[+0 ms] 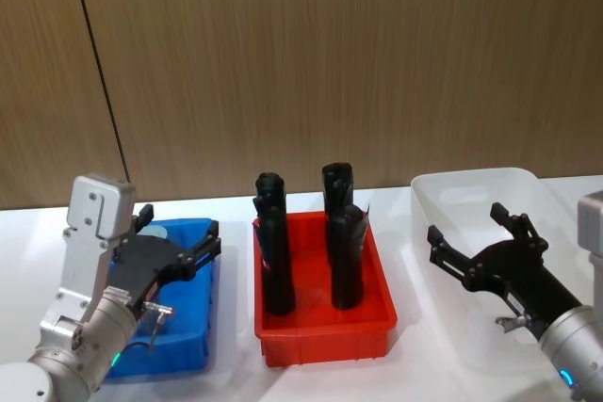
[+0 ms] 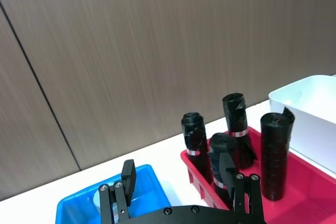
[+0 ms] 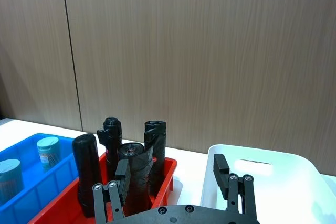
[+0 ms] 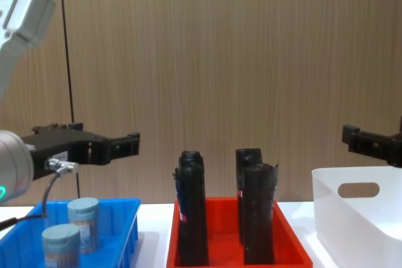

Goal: Pick the cotton swabs from the blue box and place them into the white box.

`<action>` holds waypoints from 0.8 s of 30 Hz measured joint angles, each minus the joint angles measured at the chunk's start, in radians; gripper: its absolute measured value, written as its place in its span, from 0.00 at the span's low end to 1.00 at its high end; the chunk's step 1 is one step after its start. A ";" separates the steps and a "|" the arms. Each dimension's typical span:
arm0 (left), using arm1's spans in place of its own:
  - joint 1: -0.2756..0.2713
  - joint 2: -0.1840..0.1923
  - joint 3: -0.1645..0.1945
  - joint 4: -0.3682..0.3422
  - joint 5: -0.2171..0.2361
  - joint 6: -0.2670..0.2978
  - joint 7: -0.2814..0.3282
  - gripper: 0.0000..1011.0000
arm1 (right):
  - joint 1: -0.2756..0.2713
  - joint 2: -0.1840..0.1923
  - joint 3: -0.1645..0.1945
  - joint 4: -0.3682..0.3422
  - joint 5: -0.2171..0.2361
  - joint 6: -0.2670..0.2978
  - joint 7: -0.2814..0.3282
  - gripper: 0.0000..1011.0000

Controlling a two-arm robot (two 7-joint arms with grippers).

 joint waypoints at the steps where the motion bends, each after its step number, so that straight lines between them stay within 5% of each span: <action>1: 0.001 0.001 -0.001 0.001 -0.001 0.000 0.001 1.00 | 0.000 0.000 0.000 0.000 0.000 0.000 0.000 0.99; 24: 0.022 0.029 -0.045 0.022 -0.061 0.061 0.034 1.00 | 0.000 0.000 0.000 0.000 0.000 0.000 0.000 0.99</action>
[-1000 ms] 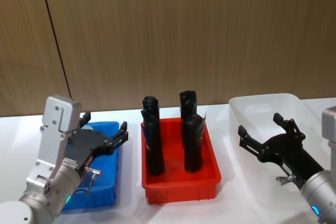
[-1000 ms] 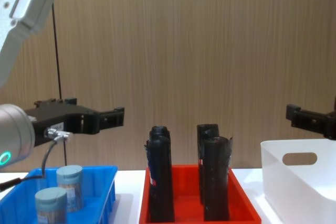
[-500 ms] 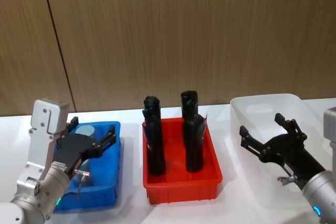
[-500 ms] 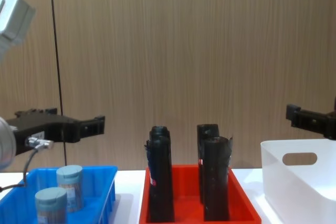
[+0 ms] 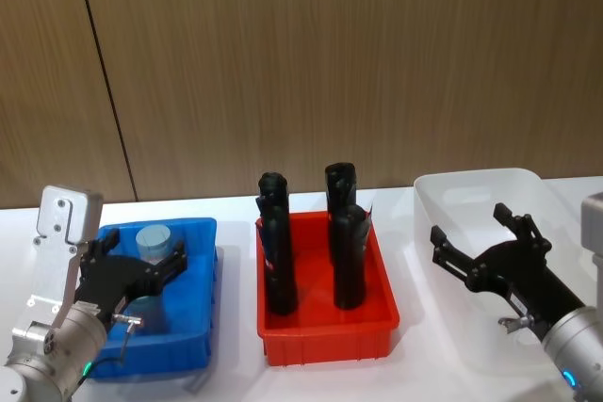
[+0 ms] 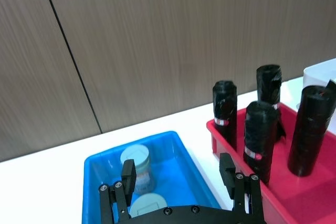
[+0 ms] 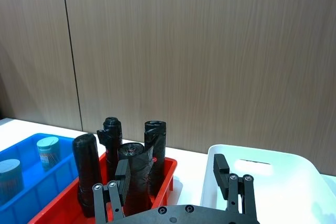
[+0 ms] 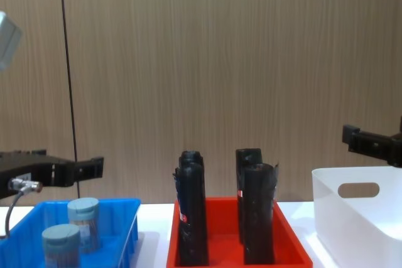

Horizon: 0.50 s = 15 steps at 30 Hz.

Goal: Pick the cotton swabs from the blue box and place them into the white box.

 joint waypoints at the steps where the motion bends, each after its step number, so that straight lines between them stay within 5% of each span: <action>1: -0.001 0.000 -0.002 0.002 -0.006 0.013 0.000 1.00 | 0.000 0.000 0.000 0.000 0.000 0.000 0.000 0.99; 15: -0.039 -0.014 -0.018 0.055 -0.064 0.092 -0.053 1.00 | 0.000 0.000 0.000 0.000 0.000 0.000 0.000 0.99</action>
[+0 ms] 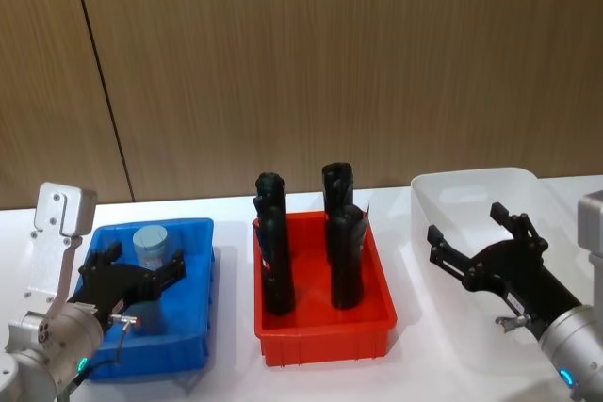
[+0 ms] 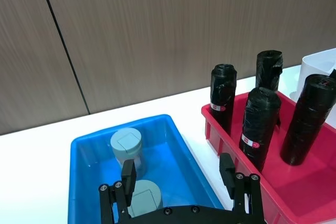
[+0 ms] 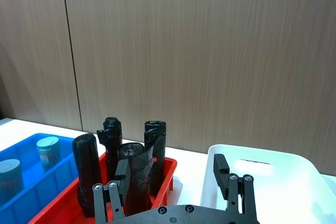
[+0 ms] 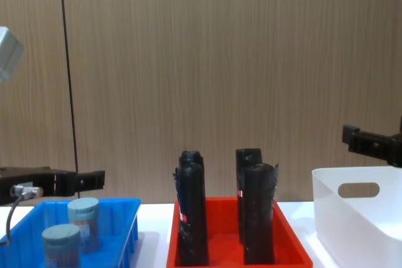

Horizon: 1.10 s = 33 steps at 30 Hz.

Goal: Pick the cotton swabs from the blue box and place them into the white box.

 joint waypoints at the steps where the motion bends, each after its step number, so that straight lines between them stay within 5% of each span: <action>1: -0.003 -0.002 -0.001 0.005 -0.004 0.004 -0.003 1.00 | 0.000 0.000 0.000 0.000 0.000 0.000 0.000 0.99; 11: -0.033 -0.023 -0.006 0.057 -0.034 0.044 -0.006 1.00 | 0.000 0.000 0.000 0.000 0.000 0.000 0.000 0.99; 33: 0.004 -0.013 -0.033 0.026 -0.079 0.105 0.141 1.00 | 0.000 0.000 0.000 0.000 0.000 0.000 0.000 0.99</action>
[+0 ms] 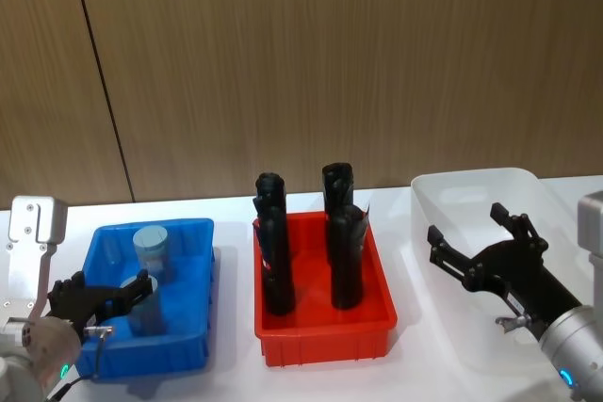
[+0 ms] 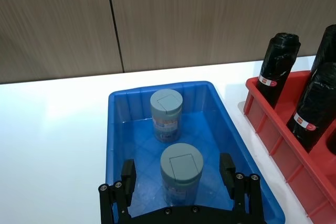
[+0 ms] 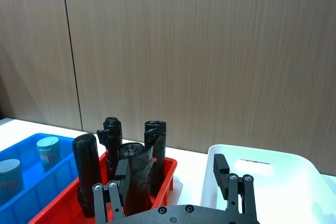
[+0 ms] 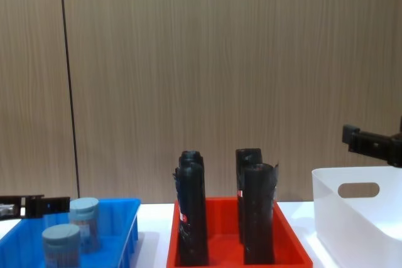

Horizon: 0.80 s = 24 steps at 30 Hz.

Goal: Pick the cotton swabs from the blue box and place them into the white box.

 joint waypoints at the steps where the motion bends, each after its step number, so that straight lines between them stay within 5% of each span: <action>1: 0.002 0.002 -0.002 0.000 -0.003 0.002 0.001 1.00 | 0.000 0.000 0.000 0.000 0.000 0.000 0.000 0.99; 24: -0.067 -0.015 -0.009 0.136 0.008 0.033 -0.132 1.00 | 0.000 0.000 0.000 0.000 0.000 0.000 0.000 0.99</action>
